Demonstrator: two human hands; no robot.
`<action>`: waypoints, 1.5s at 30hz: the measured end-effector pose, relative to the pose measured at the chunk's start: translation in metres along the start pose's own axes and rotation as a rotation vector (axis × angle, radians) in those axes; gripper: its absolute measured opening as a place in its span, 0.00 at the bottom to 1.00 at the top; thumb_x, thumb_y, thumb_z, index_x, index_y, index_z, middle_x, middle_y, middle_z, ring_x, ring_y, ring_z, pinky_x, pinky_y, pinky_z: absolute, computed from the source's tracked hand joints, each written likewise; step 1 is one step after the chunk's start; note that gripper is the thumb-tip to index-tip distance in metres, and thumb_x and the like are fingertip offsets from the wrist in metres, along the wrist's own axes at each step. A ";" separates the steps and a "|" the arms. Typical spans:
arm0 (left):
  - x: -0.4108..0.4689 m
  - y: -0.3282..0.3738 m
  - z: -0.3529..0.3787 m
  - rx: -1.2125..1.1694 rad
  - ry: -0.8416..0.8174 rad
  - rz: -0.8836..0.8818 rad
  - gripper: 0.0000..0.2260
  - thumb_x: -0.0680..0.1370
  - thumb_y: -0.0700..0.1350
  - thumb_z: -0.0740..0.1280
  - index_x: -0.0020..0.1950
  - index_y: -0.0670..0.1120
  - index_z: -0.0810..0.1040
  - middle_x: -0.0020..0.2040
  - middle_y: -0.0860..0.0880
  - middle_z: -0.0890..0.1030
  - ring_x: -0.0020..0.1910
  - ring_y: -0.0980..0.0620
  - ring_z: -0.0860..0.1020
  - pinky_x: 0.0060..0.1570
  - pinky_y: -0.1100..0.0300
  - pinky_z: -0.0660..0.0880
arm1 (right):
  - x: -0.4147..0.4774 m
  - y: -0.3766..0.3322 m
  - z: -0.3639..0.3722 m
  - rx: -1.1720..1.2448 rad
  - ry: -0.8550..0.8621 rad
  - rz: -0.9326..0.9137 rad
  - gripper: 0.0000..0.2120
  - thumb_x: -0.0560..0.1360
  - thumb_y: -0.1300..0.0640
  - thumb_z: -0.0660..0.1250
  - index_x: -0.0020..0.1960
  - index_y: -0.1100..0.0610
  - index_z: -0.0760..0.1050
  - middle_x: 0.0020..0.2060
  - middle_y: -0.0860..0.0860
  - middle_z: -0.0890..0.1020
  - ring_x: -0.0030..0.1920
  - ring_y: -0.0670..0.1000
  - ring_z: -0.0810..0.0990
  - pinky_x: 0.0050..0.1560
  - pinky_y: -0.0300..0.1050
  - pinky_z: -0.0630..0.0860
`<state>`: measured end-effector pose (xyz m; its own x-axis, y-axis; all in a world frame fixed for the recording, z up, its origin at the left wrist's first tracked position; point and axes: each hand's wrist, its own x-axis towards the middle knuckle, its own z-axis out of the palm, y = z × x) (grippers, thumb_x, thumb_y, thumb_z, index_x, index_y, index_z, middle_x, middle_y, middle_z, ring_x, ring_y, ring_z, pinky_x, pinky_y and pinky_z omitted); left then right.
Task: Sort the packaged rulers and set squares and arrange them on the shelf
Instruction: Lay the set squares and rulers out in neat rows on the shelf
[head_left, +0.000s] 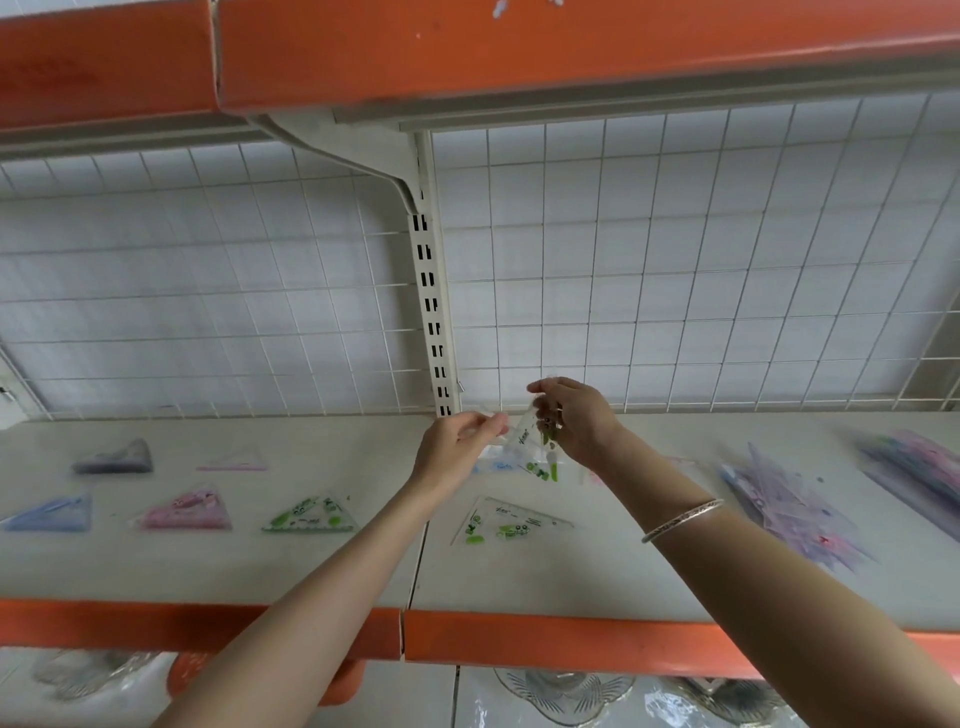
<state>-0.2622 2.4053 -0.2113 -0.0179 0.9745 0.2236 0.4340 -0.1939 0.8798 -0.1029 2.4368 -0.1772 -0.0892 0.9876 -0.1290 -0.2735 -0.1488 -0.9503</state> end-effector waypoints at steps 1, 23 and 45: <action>0.000 -0.001 0.001 0.014 -0.010 0.015 0.10 0.78 0.52 0.66 0.47 0.48 0.83 0.46 0.55 0.84 0.49 0.59 0.79 0.50 0.66 0.71 | 0.000 0.001 -0.001 0.092 -0.006 -0.008 0.11 0.80 0.66 0.56 0.44 0.63 0.75 0.33 0.56 0.71 0.33 0.50 0.69 0.34 0.41 0.67; 0.014 0.002 -0.008 -0.031 0.062 -0.171 0.09 0.77 0.46 0.69 0.41 0.42 0.83 0.46 0.47 0.83 0.48 0.54 0.77 0.45 0.68 0.69 | -0.014 0.016 -0.027 -1.161 -0.149 -0.633 0.15 0.69 0.61 0.74 0.56 0.59 0.81 0.45 0.51 0.78 0.41 0.46 0.74 0.44 0.33 0.68; 0.007 -0.011 -0.022 0.177 0.293 -0.044 0.19 0.76 0.32 0.57 0.54 0.48 0.83 0.56 0.52 0.82 0.57 0.53 0.77 0.54 0.66 0.69 | -0.032 0.023 -0.023 -1.422 -0.457 -0.221 0.15 0.65 0.57 0.78 0.51 0.58 0.83 0.46 0.52 0.85 0.44 0.46 0.81 0.48 0.34 0.74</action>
<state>-0.2866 2.4113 -0.2104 -0.2869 0.9026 0.3210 0.5761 -0.1052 0.8106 -0.0841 2.4031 -0.2021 -0.5263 0.8434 -0.1084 0.7834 0.4314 -0.4474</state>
